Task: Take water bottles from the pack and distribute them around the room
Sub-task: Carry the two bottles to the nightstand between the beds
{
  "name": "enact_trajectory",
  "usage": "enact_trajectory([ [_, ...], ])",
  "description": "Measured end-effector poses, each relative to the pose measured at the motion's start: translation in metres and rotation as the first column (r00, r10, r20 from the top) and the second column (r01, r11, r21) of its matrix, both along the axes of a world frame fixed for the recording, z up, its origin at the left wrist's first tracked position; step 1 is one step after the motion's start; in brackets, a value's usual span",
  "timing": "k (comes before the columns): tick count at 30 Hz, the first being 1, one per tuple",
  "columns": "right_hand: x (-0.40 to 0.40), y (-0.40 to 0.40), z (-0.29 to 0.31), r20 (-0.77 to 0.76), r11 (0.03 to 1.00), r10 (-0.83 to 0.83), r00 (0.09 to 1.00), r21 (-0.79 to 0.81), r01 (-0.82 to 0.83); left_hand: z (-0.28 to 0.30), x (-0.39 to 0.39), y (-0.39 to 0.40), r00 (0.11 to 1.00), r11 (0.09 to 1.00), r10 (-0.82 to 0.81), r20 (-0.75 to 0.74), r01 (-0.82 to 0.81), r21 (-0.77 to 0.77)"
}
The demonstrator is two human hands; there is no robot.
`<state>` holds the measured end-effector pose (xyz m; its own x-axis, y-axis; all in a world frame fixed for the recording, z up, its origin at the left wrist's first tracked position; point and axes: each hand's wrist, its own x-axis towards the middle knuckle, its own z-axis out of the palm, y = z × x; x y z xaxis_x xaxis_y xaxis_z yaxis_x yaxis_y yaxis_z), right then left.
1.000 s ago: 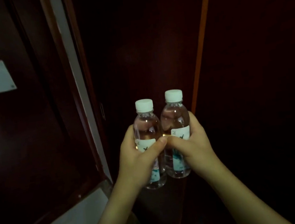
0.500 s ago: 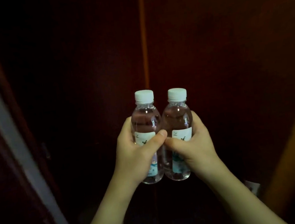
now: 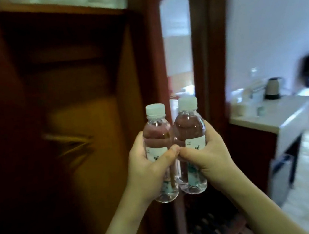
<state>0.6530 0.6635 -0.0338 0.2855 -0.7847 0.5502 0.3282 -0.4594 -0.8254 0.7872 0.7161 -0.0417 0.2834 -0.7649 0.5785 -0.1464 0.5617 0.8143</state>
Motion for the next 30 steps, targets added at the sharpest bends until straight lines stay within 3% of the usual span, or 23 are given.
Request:
enact_trajectory([
  [4,-0.131,-0.062,-0.006,-0.032,0.956,-0.294,0.955,-0.004,0.294,-0.003,-0.124,-0.092,0.98,0.98,-0.199,0.008,0.199,-0.017],
  [12,-0.284,-0.125,-0.006,-0.104,0.778,-0.627,0.772,-0.032,0.627,0.001,-0.269,-0.203,0.898,0.902,-0.424,0.115,0.43,-0.031],
  [17,-0.337,-0.186,-0.017,-0.14,0.668,-0.741,0.657,-0.047,0.743,-0.011,-0.323,-0.288,0.848,0.854,-0.52,0.101,0.52,0.025],
  [30,-0.457,-0.36,-0.002,-0.27,0.345,-0.914,0.302,-0.128,0.93,0.001,-0.469,-0.514,0.634,0.632,-0.766,0.108,0.773,-0.057],
])
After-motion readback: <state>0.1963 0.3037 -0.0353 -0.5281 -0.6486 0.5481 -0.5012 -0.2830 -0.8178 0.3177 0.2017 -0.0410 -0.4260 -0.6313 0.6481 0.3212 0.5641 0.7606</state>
